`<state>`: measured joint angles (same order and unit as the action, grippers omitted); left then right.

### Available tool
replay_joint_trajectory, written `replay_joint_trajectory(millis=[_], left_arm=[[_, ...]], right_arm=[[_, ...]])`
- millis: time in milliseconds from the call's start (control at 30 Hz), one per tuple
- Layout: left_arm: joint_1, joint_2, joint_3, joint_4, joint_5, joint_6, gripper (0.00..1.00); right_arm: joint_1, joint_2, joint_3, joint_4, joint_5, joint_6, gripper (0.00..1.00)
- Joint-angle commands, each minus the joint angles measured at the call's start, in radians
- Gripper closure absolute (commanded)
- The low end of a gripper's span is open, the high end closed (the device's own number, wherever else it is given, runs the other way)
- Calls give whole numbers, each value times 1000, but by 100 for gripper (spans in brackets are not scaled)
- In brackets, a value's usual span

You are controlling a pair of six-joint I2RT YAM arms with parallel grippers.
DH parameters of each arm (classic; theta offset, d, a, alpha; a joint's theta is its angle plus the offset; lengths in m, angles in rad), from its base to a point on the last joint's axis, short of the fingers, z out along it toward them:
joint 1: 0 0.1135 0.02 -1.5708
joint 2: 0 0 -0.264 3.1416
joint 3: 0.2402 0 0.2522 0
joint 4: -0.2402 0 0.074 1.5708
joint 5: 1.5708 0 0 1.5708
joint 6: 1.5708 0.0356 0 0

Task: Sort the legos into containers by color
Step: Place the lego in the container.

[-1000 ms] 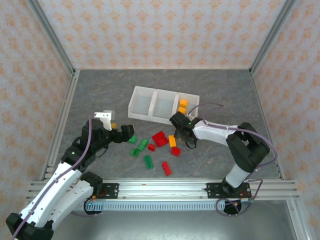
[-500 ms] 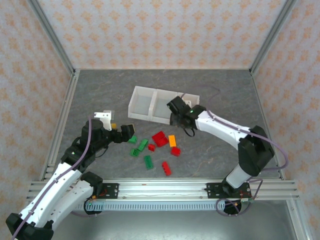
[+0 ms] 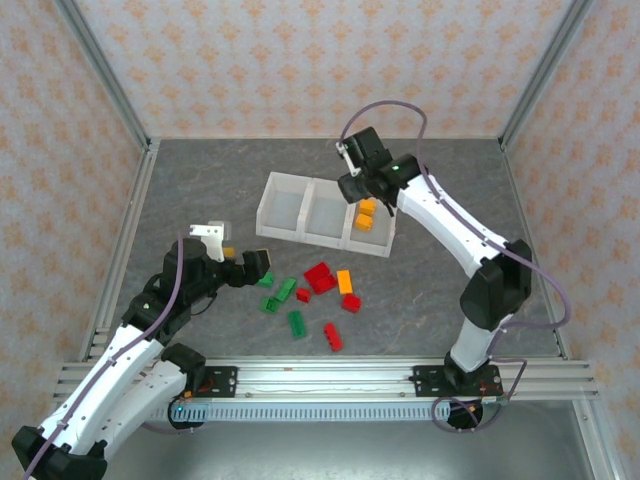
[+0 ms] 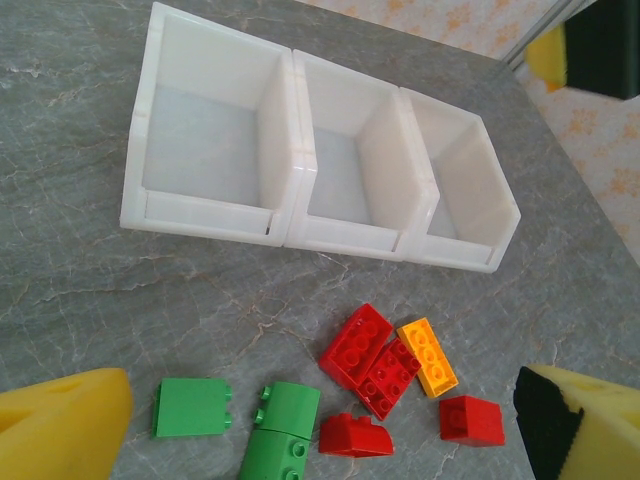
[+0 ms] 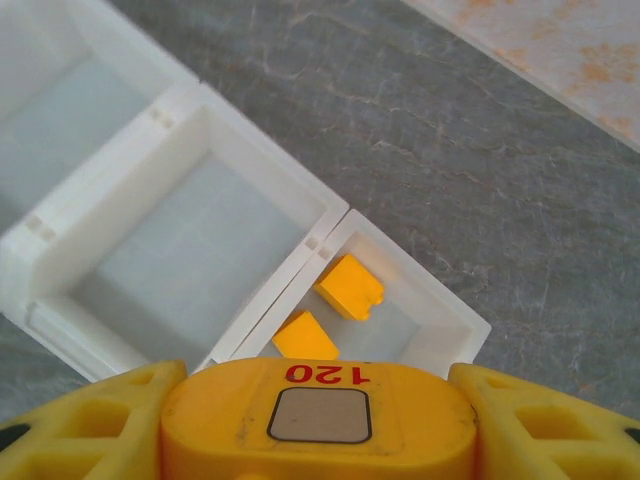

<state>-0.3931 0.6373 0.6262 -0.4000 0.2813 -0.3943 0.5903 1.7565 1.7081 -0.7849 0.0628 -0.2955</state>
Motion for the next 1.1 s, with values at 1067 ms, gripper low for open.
replay_joint_trajectory(millis=[1067], left_arm=[[-9,-16,-13,23,9,5,1]], right_arm=[[-3,18,-351,121,188,-309,29]])
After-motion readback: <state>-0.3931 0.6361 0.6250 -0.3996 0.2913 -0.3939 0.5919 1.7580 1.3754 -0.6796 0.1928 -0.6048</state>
